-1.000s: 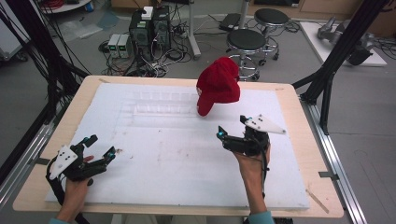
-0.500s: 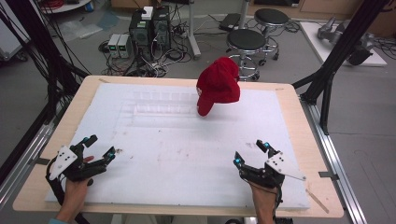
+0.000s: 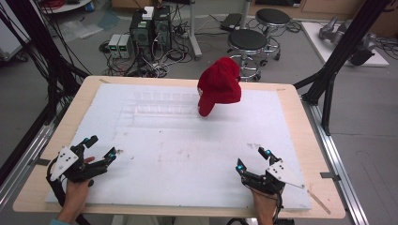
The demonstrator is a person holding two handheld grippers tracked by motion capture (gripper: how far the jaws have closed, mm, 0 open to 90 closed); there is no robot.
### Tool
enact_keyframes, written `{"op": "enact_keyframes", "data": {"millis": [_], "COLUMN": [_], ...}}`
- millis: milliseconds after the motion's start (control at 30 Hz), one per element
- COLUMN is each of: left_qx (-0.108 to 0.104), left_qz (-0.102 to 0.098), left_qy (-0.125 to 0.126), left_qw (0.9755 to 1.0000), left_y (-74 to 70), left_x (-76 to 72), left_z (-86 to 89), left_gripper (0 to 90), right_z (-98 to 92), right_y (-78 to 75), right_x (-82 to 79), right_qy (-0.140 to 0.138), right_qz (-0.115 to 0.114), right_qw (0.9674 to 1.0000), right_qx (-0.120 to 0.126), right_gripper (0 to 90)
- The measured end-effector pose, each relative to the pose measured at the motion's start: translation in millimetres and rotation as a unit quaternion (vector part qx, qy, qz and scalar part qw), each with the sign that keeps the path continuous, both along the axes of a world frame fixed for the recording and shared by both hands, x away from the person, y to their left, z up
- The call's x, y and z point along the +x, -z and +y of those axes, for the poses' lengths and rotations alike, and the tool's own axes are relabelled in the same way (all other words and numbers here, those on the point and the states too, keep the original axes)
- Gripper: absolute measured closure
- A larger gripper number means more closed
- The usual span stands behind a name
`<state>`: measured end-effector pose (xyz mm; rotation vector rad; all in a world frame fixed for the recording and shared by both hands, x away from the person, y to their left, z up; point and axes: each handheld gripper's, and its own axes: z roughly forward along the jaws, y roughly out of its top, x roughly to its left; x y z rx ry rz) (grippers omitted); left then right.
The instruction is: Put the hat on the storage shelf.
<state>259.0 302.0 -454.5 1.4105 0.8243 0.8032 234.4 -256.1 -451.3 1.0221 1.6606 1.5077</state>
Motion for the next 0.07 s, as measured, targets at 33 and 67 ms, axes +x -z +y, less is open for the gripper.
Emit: {"op": "enact_keyframes", "data": {"millis": [33,67], "left_qx": [-0.001,-0.002], "left_qz": [0.0,-0.001], "left_qy": [0.0,0.0], "left_qw": [1.0,1.0], "left_y": [0.1,0.1], "left_x": [0.0,0.0], "left_z": [0.1,0.0], "left_gripper": [16.1,16.1], "right_z": [-0.3,-0.4], "right_y": [0.1,0.4], "right_x": [0.1,-0.2], "right_qy": [-0.001,-0.001], "right_qz": [-0.003,-0.004], "right_qw": [1.0,1.0], "right_qx": [-0.001,-0.001], "right_gripper": [11.3,11.3]}}
